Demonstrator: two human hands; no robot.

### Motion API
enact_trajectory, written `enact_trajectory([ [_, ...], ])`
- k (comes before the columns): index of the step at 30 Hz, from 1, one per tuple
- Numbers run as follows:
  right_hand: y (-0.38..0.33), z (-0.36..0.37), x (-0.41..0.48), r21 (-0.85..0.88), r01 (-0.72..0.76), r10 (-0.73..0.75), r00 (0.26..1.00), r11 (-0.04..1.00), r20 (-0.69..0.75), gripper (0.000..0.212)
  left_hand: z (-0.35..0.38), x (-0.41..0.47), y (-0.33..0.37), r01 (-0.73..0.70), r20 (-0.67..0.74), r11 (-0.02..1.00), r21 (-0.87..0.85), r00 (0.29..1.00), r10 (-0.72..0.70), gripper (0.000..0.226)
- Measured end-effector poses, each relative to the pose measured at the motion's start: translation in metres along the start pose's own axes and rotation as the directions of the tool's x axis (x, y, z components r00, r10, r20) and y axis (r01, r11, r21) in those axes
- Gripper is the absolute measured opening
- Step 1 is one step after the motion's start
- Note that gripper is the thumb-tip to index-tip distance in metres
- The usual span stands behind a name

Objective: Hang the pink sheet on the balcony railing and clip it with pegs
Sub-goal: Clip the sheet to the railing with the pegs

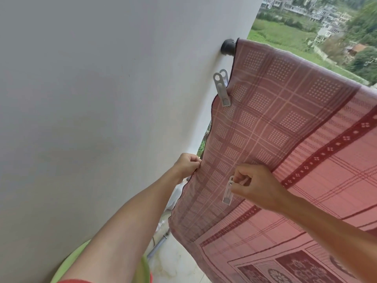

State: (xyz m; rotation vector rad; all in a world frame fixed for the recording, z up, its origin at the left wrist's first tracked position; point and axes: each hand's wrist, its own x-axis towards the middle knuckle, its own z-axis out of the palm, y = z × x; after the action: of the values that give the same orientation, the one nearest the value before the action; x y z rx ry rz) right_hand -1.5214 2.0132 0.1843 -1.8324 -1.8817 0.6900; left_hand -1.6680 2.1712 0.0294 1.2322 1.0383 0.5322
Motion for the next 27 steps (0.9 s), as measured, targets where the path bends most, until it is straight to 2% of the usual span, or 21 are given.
enact_trajectory([
  [4, -0.012, 0.002, 0.02, -0.004, 0.026, -0.026, 1.0, 1.0, -0.002, 0.02, 0.005, 0.005, -0.006, -0.078, -0.183, 0.996, -0.035, 0.981, 0.07, 0.024],
  [6, -0.017, 0.002, 0.029, -0.031, 0.055, -0.055, 0.998, 0.998, 0.008, 0.014, 0.002, 0.007, -0.005, -0.068, -0.176, 0.997, -0.047, 0.983, 0.059, 0.022],
  [8, -0.022, 0.003, 0.036, -0.055, 0.089, -0.087, 0.996, 0.995, 0.029, 0.011, 0.0, 0.007, 0.005, -0.051, -0.064, 0.992, -0.111, 0.997, 0.044, 0.025],
  [9, -0.024, 0.004, 0.039, -0.058, 0.096, -0.094, 0.995, 0.994, 0.038, 0.01, 0.001, 0.004, 0.015, -0.037, 0.036, 0.988, -0.149, 0.998, 0.043, 0.028],
  [12, -0.023, 0.004, 0.046, -0.066, 0.09, -0.087, 0.995, 0.994, 0.046, 0.01, 0.005, 0.004, 0.039, 0.105, 0.321, 0.983, -0.154, 0.946, -0.051, 0.023],
  [14, -0.02, 0.002, 0.048, -0.065, 0.074, -0.072, 0.997, 0.995, 0.037, 0.011, 0.007, 0.006, 0.039, 0.166, 0.389, 0.976, -0.143, 0.916, -0.098, 0.027],
  [16, -0.016, -0.001, 0.049, -0.059, 0.061, -0.06, 0.998, 0.996, 0.02, 0.011, 0.008, 0.01, 0.031, 0.143, 0.346, 0.971, -0.19, 0.936, -0.07, 0.023],
  [18, -0.014, -0.003, 0.05, -0.055, 0.056, -0.056, 0.998, 0.997, 0.007, 0.011, 0.009, 0.008, 0.024, 0.06, 0.24, 0.962, -0.267, 0.971, 0.006, 0.015],
  [20, -0.014, -0.004, 0.05, -0.054, 0.057, -0.057, 0.998, 0.997, 0.001, 0.011, 0.013, 0.005, 0.02, -0.014, 0.133, 0.943, -0.332, 0.989, 0.061, 0.015],
  [22, -0.015, -0.004, 0.051, -0.054, 0.053, -0.054, 0.999, 0.997, -0.008, 0.011, 0.015, 0.001, 0.013, -0.072, 0.093, 0.93, -0.359, 0.989, 0.112, 0.018],
  [24, -0.017, -0.005, 0.049, -0.051, 0.051, -0.052, 0.998, 0.997, -0.02, 0.011, 0.01, -0.008, 0.008, -0.049, 0.117, 0.921, -0.386, 0.988, 0.102, 0.018],
  [27, -0.018, -0.005, 0.049, -0.049, 0.053, -0.054, 0.998, 0.997, -0.016, 0.011, -0.002, -0.008, 0.007, 0.021, 0.256, 0.933, -0.358, 0.964, 0.077, 0.015],
])
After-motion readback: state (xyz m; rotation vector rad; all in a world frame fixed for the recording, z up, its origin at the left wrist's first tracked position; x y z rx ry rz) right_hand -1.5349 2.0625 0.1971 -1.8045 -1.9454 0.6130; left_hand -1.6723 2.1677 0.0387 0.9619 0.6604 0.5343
